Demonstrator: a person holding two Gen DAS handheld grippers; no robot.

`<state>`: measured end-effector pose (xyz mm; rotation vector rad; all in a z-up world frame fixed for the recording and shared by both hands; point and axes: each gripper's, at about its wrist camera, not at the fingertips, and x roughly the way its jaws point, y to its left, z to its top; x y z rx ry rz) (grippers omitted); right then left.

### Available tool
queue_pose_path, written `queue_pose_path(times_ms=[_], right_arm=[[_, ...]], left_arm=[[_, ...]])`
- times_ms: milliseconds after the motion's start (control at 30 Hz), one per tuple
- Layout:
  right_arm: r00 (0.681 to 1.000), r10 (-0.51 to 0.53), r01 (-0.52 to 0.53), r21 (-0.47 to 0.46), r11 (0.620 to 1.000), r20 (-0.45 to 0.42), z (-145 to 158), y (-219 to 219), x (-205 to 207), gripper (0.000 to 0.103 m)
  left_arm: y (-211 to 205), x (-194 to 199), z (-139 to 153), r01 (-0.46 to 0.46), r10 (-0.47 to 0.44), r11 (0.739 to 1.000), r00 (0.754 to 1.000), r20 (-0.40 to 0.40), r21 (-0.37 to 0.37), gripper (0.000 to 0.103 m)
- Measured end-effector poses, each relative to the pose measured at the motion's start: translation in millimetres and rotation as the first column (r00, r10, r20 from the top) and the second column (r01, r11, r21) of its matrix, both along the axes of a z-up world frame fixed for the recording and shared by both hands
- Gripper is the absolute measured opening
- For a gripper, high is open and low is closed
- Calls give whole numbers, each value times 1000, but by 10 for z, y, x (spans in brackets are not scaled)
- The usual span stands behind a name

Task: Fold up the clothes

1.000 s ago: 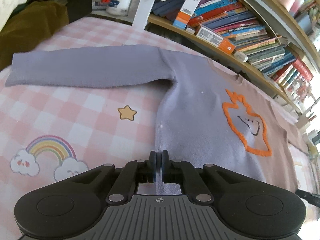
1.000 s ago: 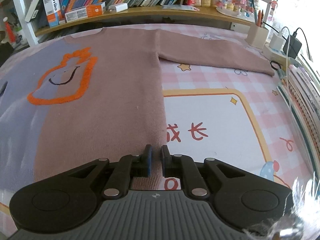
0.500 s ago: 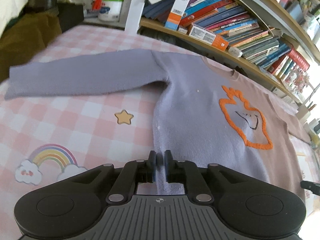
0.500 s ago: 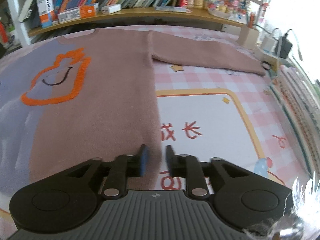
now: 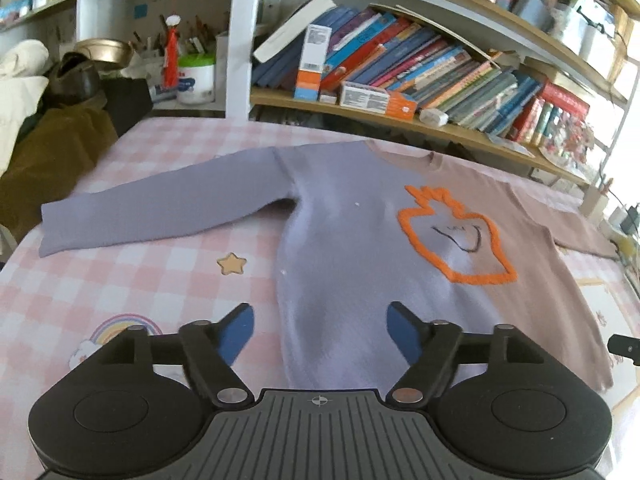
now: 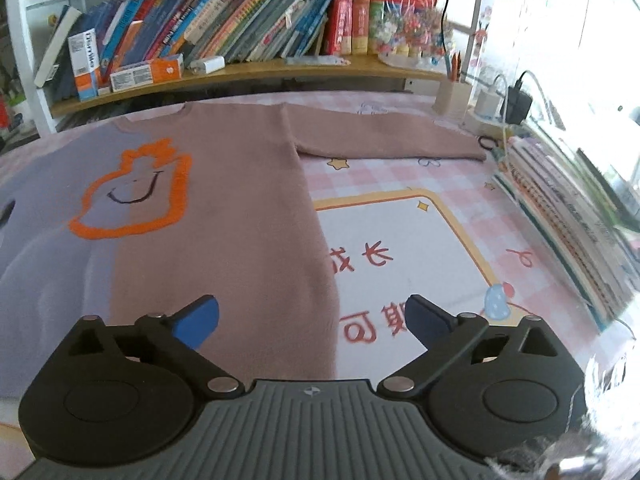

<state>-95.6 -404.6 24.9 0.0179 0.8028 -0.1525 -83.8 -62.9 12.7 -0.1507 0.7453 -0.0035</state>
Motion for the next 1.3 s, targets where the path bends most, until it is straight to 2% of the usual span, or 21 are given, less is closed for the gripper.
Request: queue_pose_path(times_ms=[167,433,600,767,933,1100,1300], right_arm=[[1000,6,-6,-27,1000,17,15,182,-265,103],[999,33,-32,-42,999,28,10,200,-466,103],[995,89,-88,-30,996,36,-1,127,-524,103],[994,98,-97,-22,995,47,5,-35,-666,103],[995,93,-93,-2,996,27,-59,-146,-733,103],[992,124,-124,-10,992,30,-55,-114,-726,103],[992,111,-111,2,994,58,5,84,-582,103]], left_arm=[[-145,-116,3,70,-70,997,998,5,24,85],[-214,-270,40,28,-28,999,1000,5,28,86],[-398,-358,103,3,-3,998,1000,-1,67,86],[-707,-540,98,39,-37,991,999,-17,125,90],[-809,-678,104,31,-27,989,999,-30,142,90],[-727,-709,111,-19,22,992,999,-24,124,91],[-458,-614,172,-51,50,992,999,14,117,91]])
